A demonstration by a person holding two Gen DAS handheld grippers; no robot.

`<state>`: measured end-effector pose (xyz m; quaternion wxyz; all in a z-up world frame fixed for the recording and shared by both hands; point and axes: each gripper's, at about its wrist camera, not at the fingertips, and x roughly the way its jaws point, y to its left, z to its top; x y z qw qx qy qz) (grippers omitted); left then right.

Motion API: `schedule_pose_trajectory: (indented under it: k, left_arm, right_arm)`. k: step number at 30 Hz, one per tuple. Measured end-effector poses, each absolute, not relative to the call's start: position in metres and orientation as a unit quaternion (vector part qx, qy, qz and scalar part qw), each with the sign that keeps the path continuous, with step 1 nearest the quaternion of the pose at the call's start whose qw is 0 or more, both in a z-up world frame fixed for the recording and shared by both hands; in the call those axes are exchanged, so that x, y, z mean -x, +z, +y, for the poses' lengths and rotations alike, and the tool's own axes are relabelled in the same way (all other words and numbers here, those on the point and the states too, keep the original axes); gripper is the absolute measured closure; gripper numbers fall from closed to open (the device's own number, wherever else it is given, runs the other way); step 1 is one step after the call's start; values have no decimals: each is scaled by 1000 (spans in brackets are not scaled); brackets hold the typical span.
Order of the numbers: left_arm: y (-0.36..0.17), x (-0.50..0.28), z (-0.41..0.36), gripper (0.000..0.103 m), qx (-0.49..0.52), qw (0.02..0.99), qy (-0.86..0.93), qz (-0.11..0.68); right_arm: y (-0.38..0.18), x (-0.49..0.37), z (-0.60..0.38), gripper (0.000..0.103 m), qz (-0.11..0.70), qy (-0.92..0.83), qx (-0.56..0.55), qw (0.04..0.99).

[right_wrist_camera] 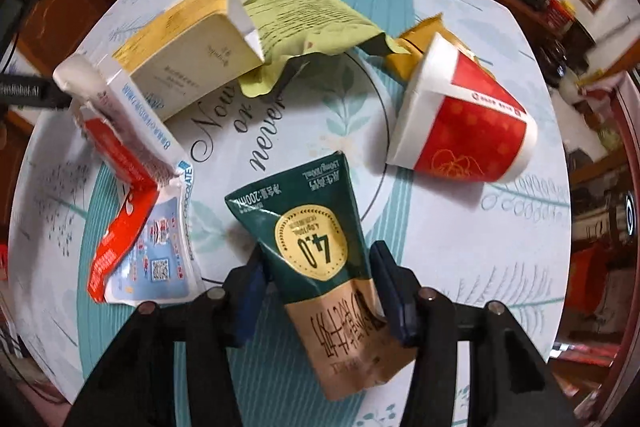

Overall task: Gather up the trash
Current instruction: 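Grasp the red-green snack bag with the left gripper while the right grasps the green tube, then carry the snack bag and green tube over the bin and release both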

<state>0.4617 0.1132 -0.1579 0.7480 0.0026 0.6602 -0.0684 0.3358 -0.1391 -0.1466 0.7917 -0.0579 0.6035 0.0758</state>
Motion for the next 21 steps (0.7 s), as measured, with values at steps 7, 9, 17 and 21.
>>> schedule_pose_trajectory:
  k: [7,9,17,21]
  left_arm:
    - [-153,-450,93,88,-25,759,-90,644]
    - [-151,-443,93,90,-19,762,-91,641]
    - [-117,-395,99,90,2,776,-81,626]
    - [-94,-353,98,90,-17,784,-85,615]
  right_arm:
    - [-137,-320,-142,54,593,77,1,802]
    - [-131,-314,-142,54,588,80,-8,805]
    - [-107,-277,-149,54,562,87,-68,820]
    - [-97,-251,-158,54,555,87,-93,822]
